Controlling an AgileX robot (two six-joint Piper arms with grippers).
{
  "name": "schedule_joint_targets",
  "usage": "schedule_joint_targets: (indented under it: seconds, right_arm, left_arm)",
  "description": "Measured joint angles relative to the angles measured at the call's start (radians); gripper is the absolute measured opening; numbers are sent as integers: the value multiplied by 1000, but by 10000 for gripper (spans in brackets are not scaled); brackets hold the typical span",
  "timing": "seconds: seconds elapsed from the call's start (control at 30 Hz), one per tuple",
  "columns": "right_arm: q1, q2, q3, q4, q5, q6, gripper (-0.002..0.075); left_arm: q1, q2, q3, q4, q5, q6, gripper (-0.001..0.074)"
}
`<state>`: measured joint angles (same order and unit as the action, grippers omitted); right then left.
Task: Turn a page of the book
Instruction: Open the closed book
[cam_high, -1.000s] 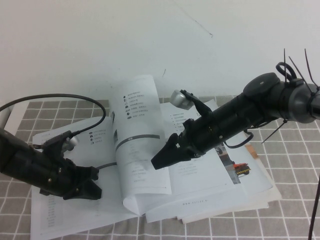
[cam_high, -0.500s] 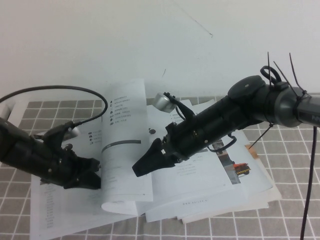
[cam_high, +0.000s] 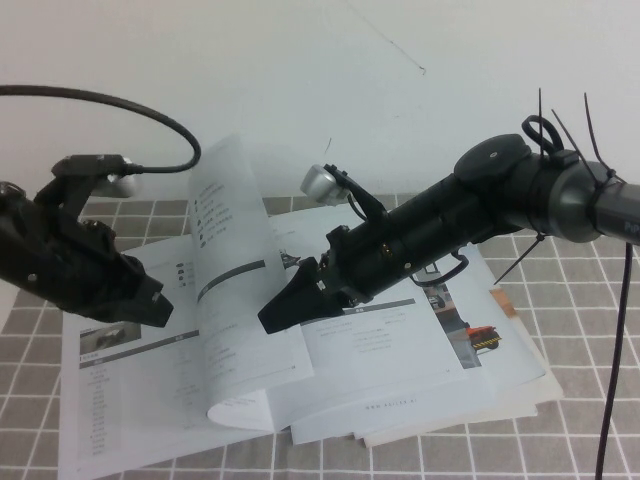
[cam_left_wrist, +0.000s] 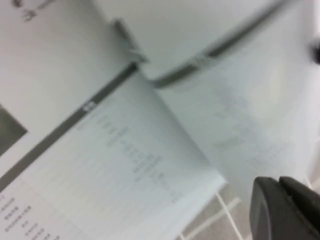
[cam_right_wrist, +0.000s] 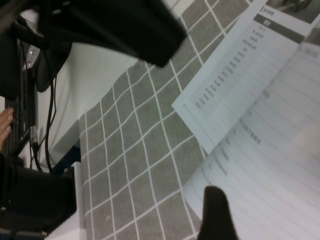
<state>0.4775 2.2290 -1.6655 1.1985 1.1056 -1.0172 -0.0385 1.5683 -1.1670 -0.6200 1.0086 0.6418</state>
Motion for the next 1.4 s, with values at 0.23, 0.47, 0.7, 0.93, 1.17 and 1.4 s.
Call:
schedule_joint_targets:
  seconds: [0.23,0.47,0.7,0.93,1.17,1.4]
  right_arm:
    - [0,0,0,0,-2,2,438]
    - [0,0,0,-2,-4,6,438]
    - [0,0,0,-2,-6,12,437]
    - [0,0,0,-2,-8,14,438]
    - [0,0,0,4,-14,25,438]
    - [0,0,0,13,-22,27,438]
  left_arm:
    - [-248,-259,97,184,-17,-5,-4]
    - [-540,-397,339,443,-270,-244,-4]
    - [-792,-405,624,1095,-647,-779,-4]
    - [-831,-383,658,1875,-647,-1473,-4]
    - [-831,-329,659,1982,-754,-1596,-4]
    - [-831,-228,659,2000,-786,-1637,-4]
